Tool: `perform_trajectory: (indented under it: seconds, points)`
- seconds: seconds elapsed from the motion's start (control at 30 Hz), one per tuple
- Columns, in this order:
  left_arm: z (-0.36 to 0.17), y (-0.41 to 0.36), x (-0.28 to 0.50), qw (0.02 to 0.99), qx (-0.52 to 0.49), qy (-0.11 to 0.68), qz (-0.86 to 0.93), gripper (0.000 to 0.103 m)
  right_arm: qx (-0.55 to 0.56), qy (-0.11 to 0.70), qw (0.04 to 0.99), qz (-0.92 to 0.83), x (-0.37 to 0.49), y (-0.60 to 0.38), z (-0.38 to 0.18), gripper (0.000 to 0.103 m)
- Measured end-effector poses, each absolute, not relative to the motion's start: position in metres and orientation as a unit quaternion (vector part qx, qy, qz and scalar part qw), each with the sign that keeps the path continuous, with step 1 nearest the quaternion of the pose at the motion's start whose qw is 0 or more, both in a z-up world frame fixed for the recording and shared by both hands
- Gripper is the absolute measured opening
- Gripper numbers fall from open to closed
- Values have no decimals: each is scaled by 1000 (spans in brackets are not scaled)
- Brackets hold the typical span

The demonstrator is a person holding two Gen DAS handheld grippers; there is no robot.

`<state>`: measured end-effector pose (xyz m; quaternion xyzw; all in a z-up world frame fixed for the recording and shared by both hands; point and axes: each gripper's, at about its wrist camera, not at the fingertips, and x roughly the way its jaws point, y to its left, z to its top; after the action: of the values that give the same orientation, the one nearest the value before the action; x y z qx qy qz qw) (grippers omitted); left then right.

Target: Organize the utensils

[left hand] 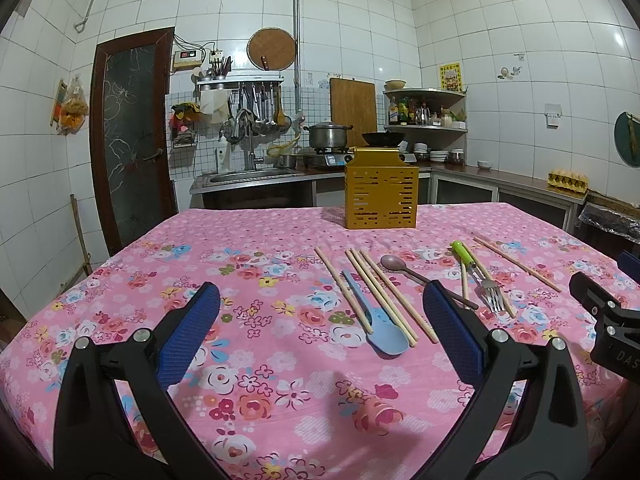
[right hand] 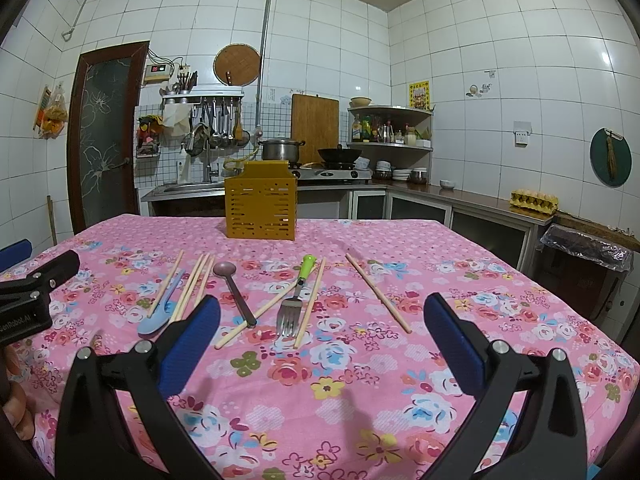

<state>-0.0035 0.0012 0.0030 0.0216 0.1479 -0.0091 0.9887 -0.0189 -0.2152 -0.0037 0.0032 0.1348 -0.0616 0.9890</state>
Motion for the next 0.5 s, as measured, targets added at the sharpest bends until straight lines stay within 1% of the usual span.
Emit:
perform_trajectory:
  seconds: [0.5]
  points:
    - [3,1,-3,989,21,148,-10,98,3,135,989,-62,-19,-215,-3,99]
